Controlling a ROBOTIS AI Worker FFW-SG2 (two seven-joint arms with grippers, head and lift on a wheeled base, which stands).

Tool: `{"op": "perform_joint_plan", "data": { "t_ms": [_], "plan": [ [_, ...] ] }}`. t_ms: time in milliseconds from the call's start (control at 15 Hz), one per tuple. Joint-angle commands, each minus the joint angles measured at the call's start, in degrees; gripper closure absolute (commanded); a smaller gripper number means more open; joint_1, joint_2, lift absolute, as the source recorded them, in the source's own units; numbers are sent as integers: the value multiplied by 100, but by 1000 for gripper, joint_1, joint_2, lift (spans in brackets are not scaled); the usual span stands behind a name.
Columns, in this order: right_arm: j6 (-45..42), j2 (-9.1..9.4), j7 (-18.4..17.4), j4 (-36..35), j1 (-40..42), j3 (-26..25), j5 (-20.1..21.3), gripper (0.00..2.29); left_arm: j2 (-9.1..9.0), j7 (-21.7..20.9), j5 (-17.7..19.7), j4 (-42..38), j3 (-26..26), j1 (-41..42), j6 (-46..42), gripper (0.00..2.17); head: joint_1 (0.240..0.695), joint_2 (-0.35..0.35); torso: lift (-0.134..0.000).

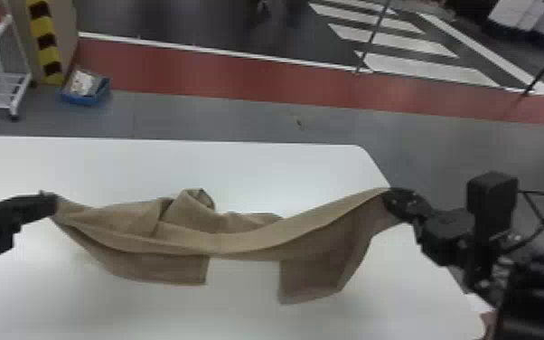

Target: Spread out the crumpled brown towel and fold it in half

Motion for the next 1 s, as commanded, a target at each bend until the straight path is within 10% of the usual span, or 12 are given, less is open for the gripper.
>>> {"op": "perform_joint_plan", "data": {
  "t_ms": [0, 600, 667, 800, 933],
  "plan": [
    [10, 5, 86, 296, -1113, 256, 778, 2179, -23, 269, 204, -237, 429, -152, 105, 2145, 695, -255, -125],
    [-4086, 5, 789, 806, 495, -421, 769, 2179, -23, 366, 1126, -799, 1483, 1632, -159, 2135, 695, -79, -125],
    [-4437, 5, 939, 885, 706, -483, 822, 2179, -23, 278, 1126, -702, 1457, 1756, -212, 1956, 695, -78, -125],
    [-5000, 5, 1018, 1105, 1102, -465, 1050, 2179, -23, 23, 1118, -421, 1422, 1870, -546, 252, 695, -84, -125],
    [-5035, 5, 1018, 1237, 1216, -439, 1068, 2179, -23, -337, 757, -421, 1396, 1870, -722, -1, 695, -89, -125]
  ]
}}
